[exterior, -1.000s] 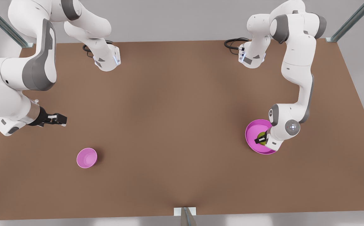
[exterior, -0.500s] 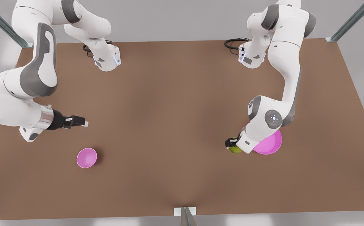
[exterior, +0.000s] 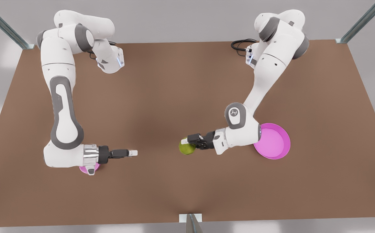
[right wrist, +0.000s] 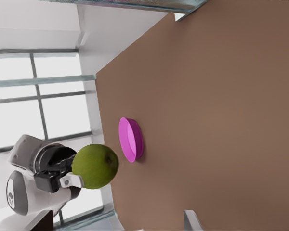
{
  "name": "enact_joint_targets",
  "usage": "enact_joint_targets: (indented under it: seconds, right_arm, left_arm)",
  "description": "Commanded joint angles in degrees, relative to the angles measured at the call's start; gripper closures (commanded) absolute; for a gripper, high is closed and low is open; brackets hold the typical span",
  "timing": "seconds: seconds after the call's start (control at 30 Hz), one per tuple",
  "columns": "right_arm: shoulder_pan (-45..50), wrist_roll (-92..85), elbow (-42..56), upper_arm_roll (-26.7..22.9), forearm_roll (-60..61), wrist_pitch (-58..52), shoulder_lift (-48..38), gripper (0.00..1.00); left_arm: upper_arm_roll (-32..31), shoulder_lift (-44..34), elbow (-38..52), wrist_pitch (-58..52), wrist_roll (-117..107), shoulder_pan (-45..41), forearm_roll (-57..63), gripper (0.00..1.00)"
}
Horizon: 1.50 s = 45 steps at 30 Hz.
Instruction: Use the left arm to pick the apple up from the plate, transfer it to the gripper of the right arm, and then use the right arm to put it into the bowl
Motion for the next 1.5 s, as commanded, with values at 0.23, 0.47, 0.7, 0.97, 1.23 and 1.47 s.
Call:
enact_joint_targets:
  seconds: [0.23, 0.47, 0.7, 0.97, 1.23, 1.47]
  right_arm:
    - [4.3, -54.4, -5.7, 0.5, 23.9, 10.5, 5.0, 0.0]
    - [3.8, -62.3, -8.7, 0.5, 25.8, 9.5, 4.6, 0.0]
    - [-2.7, -61.6, -13.1, 10.1, 25.8, 8.8, 4.4, 0.0]
    - [-1.6, -58.6, -13.1, 10.5, 25.2, 9.9, 2.9, 0.0]
    - [0.6, -58.7, -13.1, 10.6, 25.7, 12.5, 3.0, 0.0]
    - [-0.7, -52.1, -13.2, 11.7, 25.2, 12.3, 1.6, 0.0]
  left_arm:
    - [-5.3, 16.3, 17.5, 7.7, 90.3, -6.8, -13.8, 0.21]
    - [-6.5, 16.6, 17.6, 7.5, 92.3, -6.3, -14.5, 0.21]
    - [-6.4, 16.7, 17.5, 7.5, 92.4, -6.4, -14.7, 0.21]
    - [-6.3, 16.8, 17.5, 7.5, 92.4, -6.5, -14.7, 0.21]
    - [-6.3, 16.9, 17.5, 7.5, 92.6, -6.6, -14.7, 0.21]
    - [-6.3, 16.9, 17.5, 7.6, 92.6, -6.6, -14.7, 0.21]
